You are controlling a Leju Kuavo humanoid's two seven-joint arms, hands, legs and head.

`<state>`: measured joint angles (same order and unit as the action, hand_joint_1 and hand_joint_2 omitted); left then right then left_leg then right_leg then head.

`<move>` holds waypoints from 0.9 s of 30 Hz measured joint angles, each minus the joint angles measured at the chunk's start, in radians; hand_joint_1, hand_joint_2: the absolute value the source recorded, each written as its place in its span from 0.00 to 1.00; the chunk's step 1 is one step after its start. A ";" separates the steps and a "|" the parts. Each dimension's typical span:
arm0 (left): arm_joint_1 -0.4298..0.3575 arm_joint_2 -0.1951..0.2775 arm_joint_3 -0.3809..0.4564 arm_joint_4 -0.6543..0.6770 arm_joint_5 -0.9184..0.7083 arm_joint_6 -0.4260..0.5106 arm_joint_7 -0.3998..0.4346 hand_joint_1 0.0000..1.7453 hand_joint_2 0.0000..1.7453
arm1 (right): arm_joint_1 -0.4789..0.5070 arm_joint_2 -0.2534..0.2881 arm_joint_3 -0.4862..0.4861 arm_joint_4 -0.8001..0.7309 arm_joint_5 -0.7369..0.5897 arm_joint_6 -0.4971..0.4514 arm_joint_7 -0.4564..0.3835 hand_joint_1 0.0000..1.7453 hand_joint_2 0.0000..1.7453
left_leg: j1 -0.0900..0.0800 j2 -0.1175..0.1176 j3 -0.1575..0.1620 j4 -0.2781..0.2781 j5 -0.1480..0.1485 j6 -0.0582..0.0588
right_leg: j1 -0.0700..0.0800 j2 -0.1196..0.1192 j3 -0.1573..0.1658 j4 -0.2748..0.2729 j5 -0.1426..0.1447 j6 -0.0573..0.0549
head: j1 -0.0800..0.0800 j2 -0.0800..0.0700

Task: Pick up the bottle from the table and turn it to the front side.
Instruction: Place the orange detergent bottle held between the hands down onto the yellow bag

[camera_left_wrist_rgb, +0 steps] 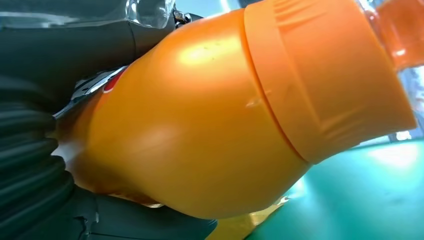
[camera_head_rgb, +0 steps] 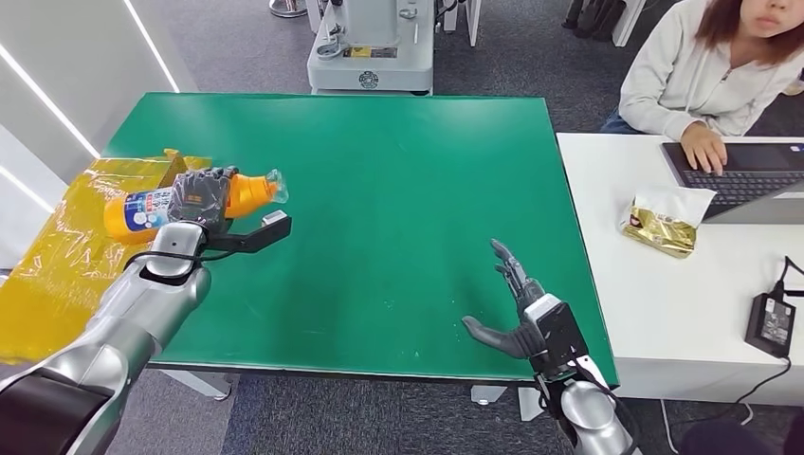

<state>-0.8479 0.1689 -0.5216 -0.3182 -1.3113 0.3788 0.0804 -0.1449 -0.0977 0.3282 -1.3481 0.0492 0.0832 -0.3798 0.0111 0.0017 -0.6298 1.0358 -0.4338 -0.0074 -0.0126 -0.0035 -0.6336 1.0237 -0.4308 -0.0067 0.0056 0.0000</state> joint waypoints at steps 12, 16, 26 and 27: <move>0.067 0.039 0.003 0.028 0.076 0.000 -0.025 1.00 1.00 | 0.054 0.000 -0.016 -0.037 0.000 0.013 0.009 0.00 1.00 | 0.000 0.000 0.000 -0.001 0.000 0.000 | 0.000 0.000 0.000 0.000 0.000 0.000 | 0.000 0.000; 0.082 0.047 0.031 0.037 0.103 -0.003 -0.029 1.00 1.00 | 0.074 0.000 -0.026 -0.053 0.001 0.021 0.012 0.00 1.00 | 0.000 0.000 0.000 -0.001 0.000 0.000 | 0.000 0.000 0.000 0.000 0.000 0.000 | 0.000 0.000; 0.121 0.083 0.099 0.055 0.108 -0.061 0.010 1.00 1.00 | 0.085 0.000 -0.037 -0.063 0.023 0.066 0.018 0.00 1.00 | 0.001 0.000 0.000 -0.001 -0.001 -0.001 | 0.000 0.000 -0.001 0.000 -0.001 0.000 | 0.000 0.000; 0.121 0.086 0.102 0.056 0.104 -0.071 0.015 1.00 1.00 | 0.083 0.000 -0.037 -0.063 0.025 0.068 0.019 0.00 1.00 | 0.000 0.000 0.000 -0.001 -0.001 -0.001 | 0.000 0.000 0.000 0.000 -0.001 0.000 | 0.000 0.000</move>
<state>-0.7269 0.2554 -0.4196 -0.2626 -1.2071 0.3075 0.0952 -0.0614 -0.0980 0.2915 -1.4114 0.0743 0.1511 -0.3613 0.0116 0.0020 -0.6298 1.0349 -0.4344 -0.0084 -0.0123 -0.0031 -0.6341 1.0237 -0.4314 -0.0070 0.0056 0.0000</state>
